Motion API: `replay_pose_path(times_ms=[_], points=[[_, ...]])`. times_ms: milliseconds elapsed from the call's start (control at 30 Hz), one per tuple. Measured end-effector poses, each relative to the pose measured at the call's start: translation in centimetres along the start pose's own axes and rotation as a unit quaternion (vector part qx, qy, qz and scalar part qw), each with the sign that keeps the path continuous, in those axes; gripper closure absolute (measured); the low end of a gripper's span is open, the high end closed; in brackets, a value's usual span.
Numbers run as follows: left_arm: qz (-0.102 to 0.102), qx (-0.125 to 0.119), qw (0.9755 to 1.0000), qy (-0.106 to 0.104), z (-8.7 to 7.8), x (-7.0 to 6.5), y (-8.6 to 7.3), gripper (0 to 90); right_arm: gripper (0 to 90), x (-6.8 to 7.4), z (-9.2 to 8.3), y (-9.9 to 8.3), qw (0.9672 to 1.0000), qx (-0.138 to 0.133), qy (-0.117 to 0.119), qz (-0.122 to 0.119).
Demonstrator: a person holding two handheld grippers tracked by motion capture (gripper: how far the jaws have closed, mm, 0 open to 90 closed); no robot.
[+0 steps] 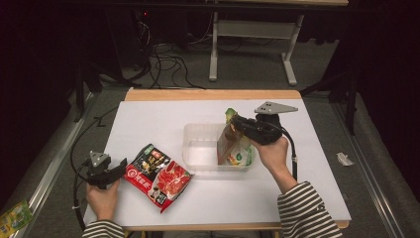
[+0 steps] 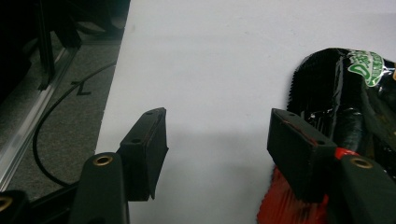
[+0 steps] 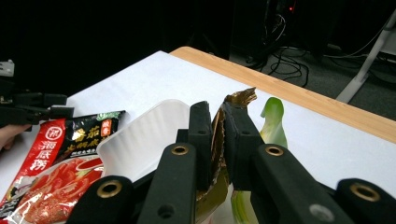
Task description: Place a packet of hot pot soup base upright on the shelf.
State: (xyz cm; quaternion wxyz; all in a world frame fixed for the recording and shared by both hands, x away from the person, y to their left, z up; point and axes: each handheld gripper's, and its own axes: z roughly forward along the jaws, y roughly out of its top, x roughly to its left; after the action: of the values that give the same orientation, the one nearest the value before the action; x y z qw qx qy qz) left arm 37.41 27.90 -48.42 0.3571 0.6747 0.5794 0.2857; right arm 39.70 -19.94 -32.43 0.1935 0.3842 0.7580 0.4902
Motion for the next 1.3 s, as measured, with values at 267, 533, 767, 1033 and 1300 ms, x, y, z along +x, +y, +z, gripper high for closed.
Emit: replay_pose_path(times_ms=[267,533,767,1033,1300], points=[[0.000,0.000,1.0000,0.000,0.0,0.0,0.0,38.3,82.4,0.2,1.2,0.0,1.0000,0.005,0.003,-0.005],[0.001,0.000,1.0000,0.000,0.0,0.0,0.0,38.4,82.4,0.3,2.5,-0.3,0.9997,0.022,0.005,-0.008],[0.002,0.000,1.0000,0.000,0.0,-0.1,0.0,38.4,80.7,0.4,3.4,-0.5,0.9994,0.034,0.007,-0.005],[0.002,0.002,1.0000,0.001,0.0,-0.1,0.0,38.5,72.5,0.1,2.7,-0.4,0.9998,0.016,0.014,0.000],[0.002,0.001,1.0000,0.000,0.0,-0.1,0.0,38.5,65.2,-0.1,1.3,-0.5,0.9999,-0.007,0.015,0.002]])
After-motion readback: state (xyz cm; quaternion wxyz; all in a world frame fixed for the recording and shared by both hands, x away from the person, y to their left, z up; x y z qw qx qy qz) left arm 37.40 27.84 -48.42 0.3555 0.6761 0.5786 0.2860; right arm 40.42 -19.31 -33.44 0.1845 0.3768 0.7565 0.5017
